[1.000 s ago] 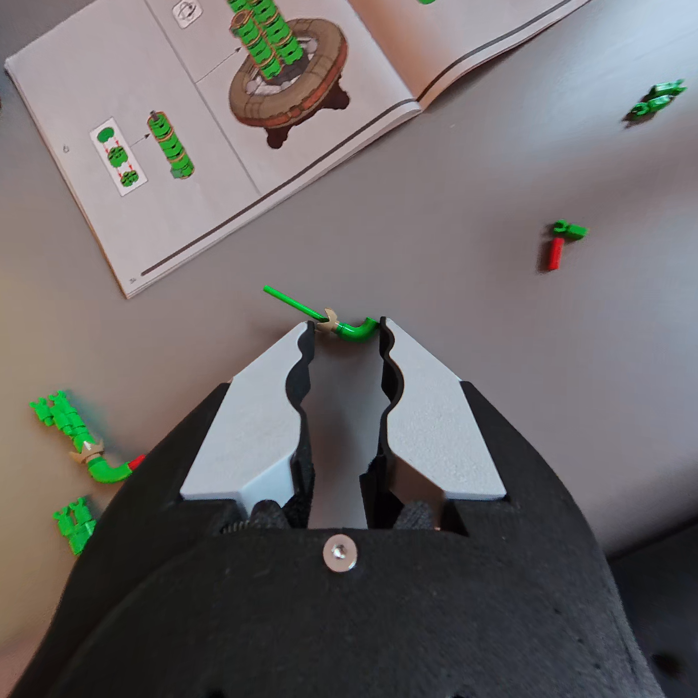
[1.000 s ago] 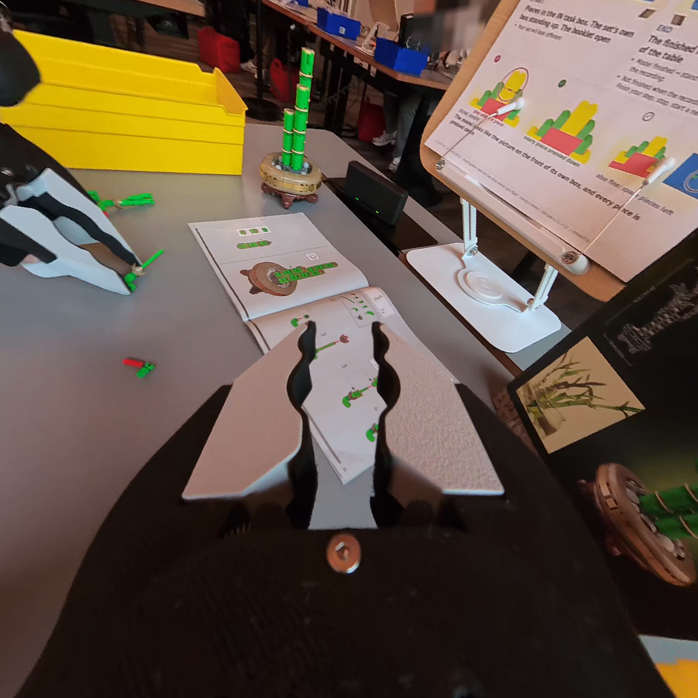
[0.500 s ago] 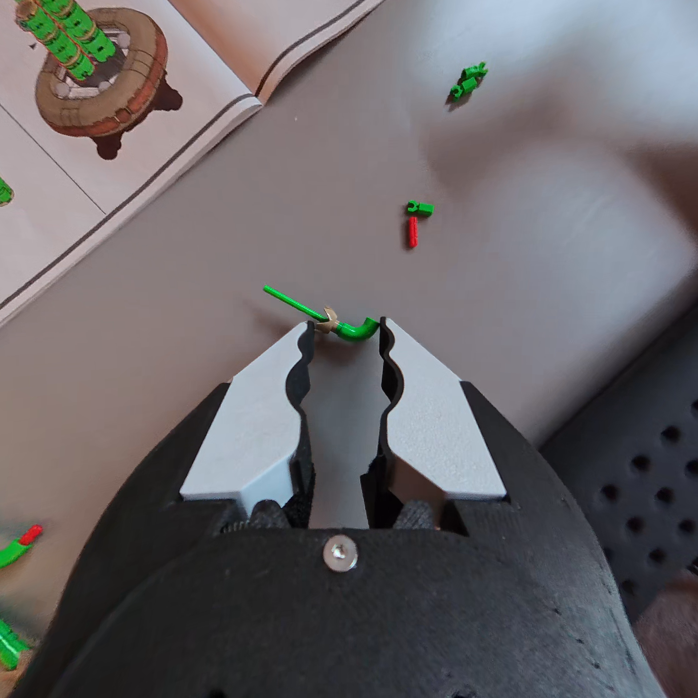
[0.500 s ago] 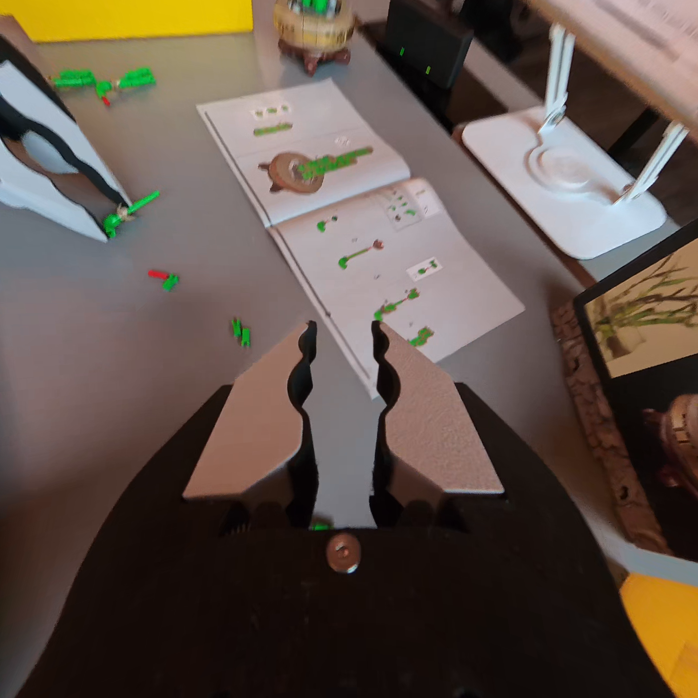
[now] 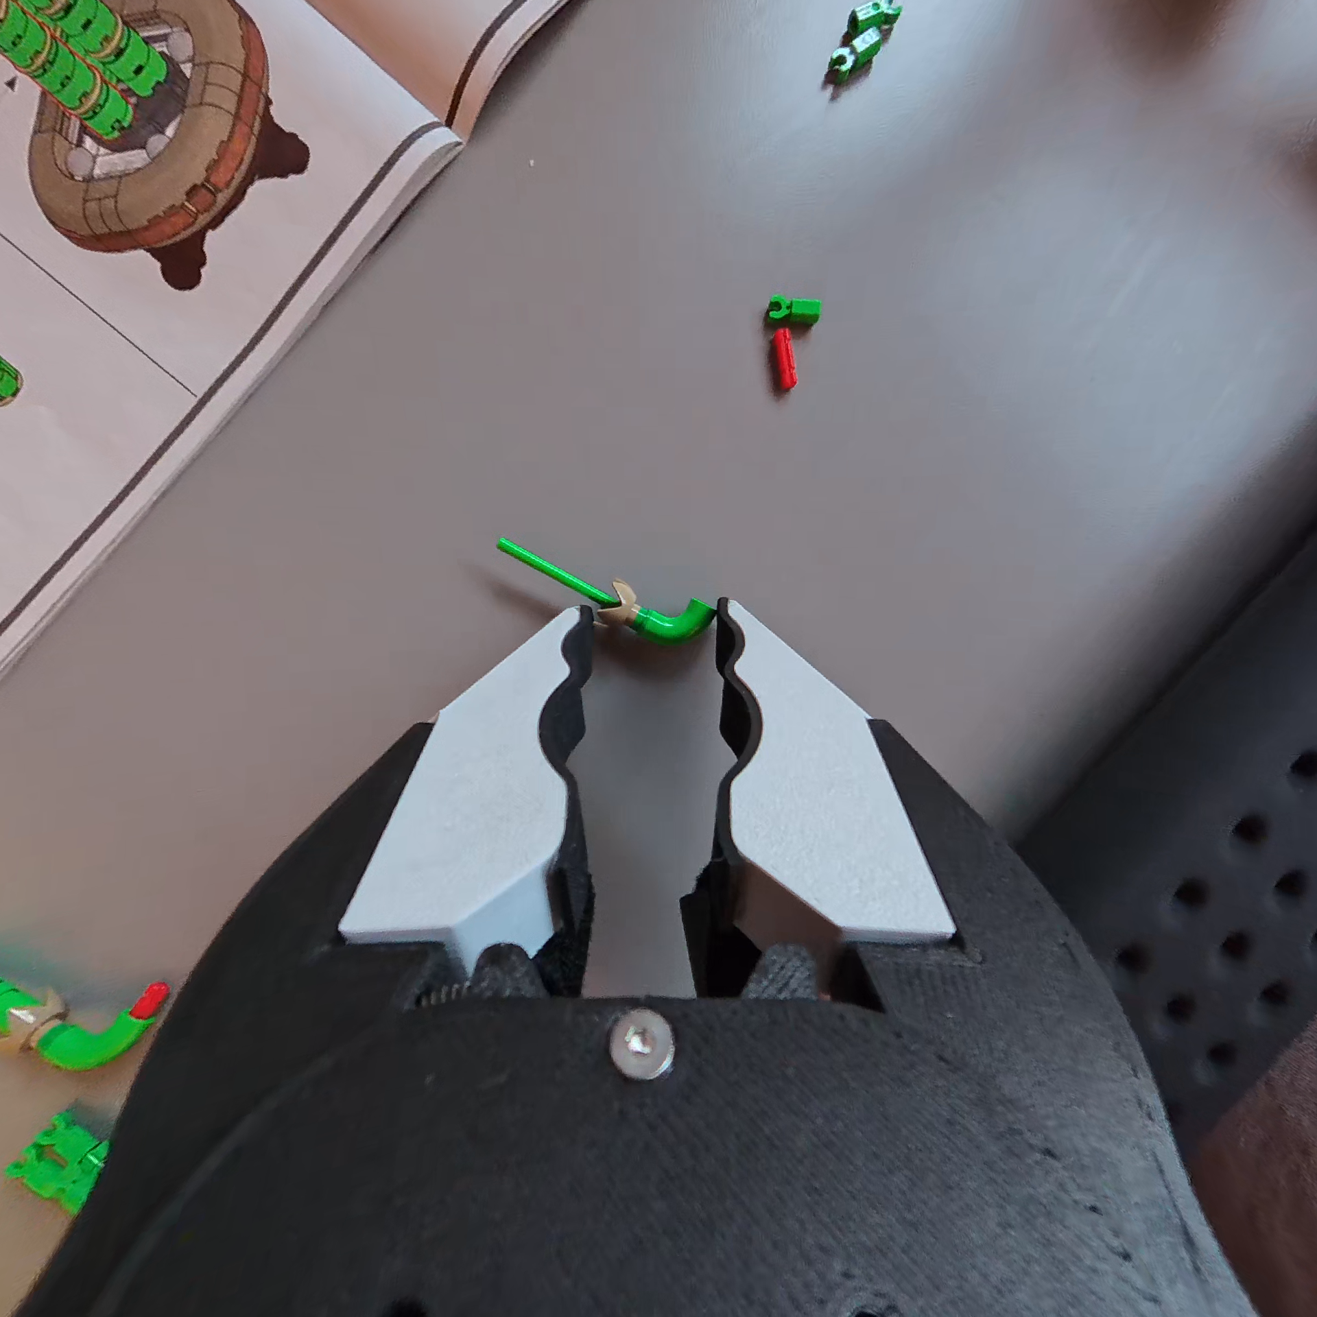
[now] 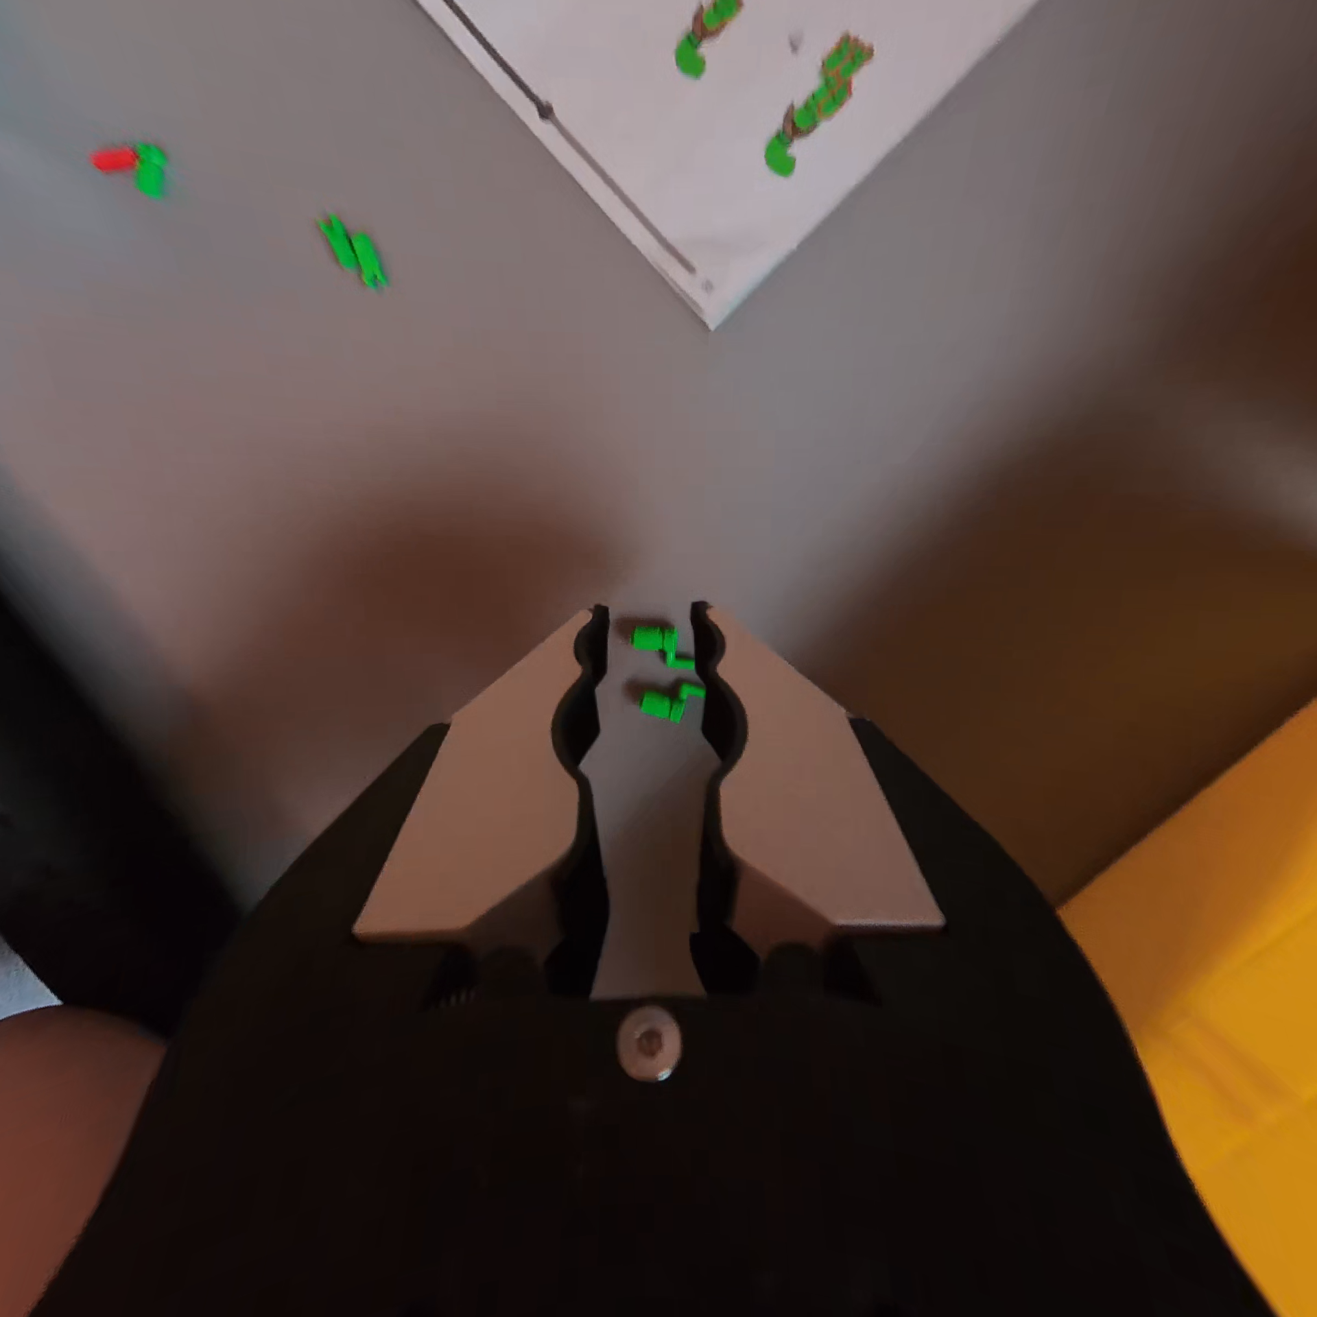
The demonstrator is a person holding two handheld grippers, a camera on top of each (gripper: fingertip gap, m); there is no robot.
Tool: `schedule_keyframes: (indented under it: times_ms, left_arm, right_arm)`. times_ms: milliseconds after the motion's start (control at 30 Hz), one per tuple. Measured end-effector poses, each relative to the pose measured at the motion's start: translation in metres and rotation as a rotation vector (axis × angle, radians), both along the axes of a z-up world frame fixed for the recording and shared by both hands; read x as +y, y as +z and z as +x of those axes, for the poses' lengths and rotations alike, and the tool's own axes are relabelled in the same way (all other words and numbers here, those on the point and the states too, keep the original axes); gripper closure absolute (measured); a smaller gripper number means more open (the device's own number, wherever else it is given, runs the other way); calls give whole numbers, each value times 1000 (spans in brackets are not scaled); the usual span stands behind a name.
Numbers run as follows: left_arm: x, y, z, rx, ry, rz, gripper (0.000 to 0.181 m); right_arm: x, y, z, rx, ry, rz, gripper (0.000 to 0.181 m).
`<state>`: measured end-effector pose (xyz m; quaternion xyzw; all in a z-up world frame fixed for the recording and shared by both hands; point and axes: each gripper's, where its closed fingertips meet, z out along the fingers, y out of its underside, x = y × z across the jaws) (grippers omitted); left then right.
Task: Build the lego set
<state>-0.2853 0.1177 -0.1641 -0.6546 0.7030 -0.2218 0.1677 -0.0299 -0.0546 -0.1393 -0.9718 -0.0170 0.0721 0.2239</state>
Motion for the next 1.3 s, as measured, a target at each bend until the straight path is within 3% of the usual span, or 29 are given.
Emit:
schedule_keyframes:
  times_ms: [367, 467, 567, 900, 1100, 1233, 1300]
  left_arm:
    - [0, 0, -4, -17, -18, 10, 148]
    - [0, 0, -3, -27, -21, 24, 148]
    - [-1, 0, -2, -30, -25, 28, 148]
    - [-1, 6, -1, -67, -21, -2, 141]
    - [3, 53, 3, -264, 55, -157, 132]
    - [-23, 95, 22, -444, 43, -325, 130]
    - [-34, 105, 33, -488, 46, -406, 138]
  right_arm:
    - [-17, -24, -1, 10, 1, -123, 160]
    - [-17, -25, -1, 15, 3, -125, 163]
    - [-15, -26, -5, 13, 27, -135, 177]
    - [-4, -23, -14, -21, 120, -100, 178]
    - [55, 26, -52, -83, 290, 199, 178]
    - [107, 76, -114, -119, 469, 482, 178]
    - [121, 90, -146, -155, 563, 574, 178]
